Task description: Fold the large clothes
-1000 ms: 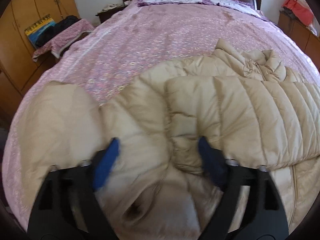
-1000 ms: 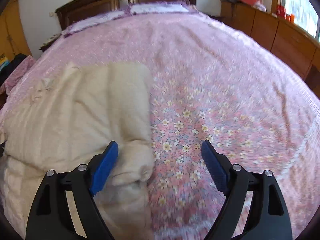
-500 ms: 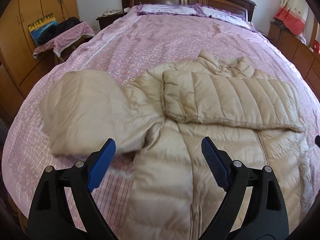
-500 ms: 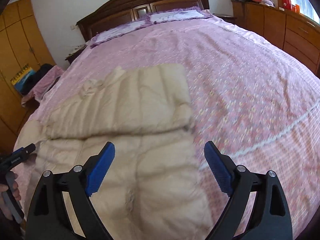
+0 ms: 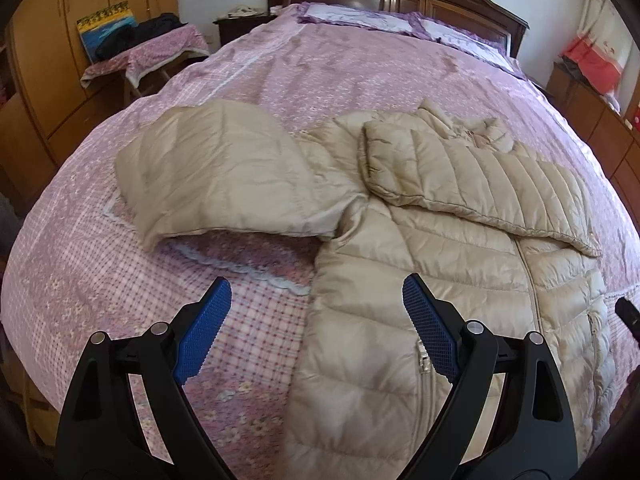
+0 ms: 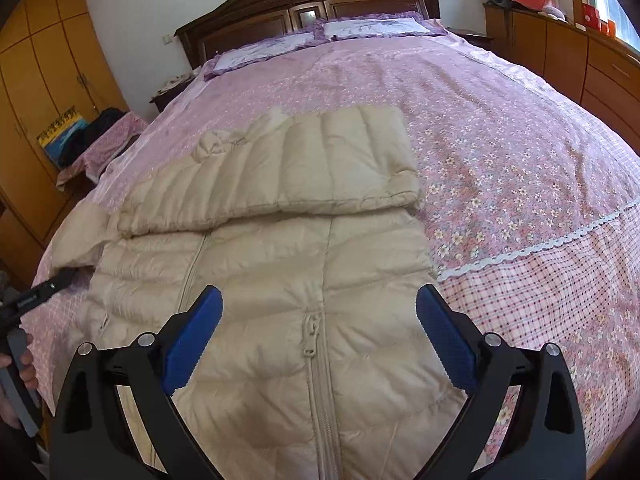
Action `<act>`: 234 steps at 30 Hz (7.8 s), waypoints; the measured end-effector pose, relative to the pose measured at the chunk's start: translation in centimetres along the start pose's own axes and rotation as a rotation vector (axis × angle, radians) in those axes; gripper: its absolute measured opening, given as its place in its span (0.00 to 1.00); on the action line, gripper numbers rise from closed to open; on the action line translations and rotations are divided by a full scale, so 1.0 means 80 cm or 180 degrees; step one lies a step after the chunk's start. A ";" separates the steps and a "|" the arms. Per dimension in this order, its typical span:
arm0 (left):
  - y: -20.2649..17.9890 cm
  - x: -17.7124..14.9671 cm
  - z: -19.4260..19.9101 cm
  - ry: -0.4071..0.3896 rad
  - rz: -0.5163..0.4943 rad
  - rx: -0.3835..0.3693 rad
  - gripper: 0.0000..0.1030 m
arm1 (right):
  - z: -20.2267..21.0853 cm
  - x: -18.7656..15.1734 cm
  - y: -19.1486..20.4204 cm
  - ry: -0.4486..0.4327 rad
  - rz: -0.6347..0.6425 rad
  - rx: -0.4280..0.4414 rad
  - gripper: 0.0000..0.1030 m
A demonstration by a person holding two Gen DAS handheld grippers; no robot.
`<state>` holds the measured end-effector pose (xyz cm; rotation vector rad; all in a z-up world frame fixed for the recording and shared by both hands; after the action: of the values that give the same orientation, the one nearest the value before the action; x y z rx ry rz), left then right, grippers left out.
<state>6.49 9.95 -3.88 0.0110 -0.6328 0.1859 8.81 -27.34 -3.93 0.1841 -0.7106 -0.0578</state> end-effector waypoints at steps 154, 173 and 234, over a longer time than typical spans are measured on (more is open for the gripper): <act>0.006 0.028 -0.015 -0.0137 0.0146 -0.0492 0.70 | 0.000 0.010 0.099 0.0236 0.0275 0.0417 0.95; 0.113 -0.018 -0.014 0.0010 0.0545 -0.0242 0.70 | -0.103 0.052 0.338 0.0479 0.1192 0.0621 0.94; -0.040 0.016 -0.011 0.0004 -0.0103 -0.0643 0.70 | -0.062 0.089 0.030 0.0210 0.0194 0.0338 0.44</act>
<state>8.57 7.08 -3.72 -0.1733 -0.6475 0.0901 17.42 -25.07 -2.61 0.2647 -0.6534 0.0441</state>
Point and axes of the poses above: each gripper's, at about its wrist camera, not at the fingertips, and z roughly against the way its jaws point, y to its left, x to its top, the point moved 4 cm from there along -z, roughly the way its jaws point, and after that the axes turned 1 degree about y, right-handed, at the moved point
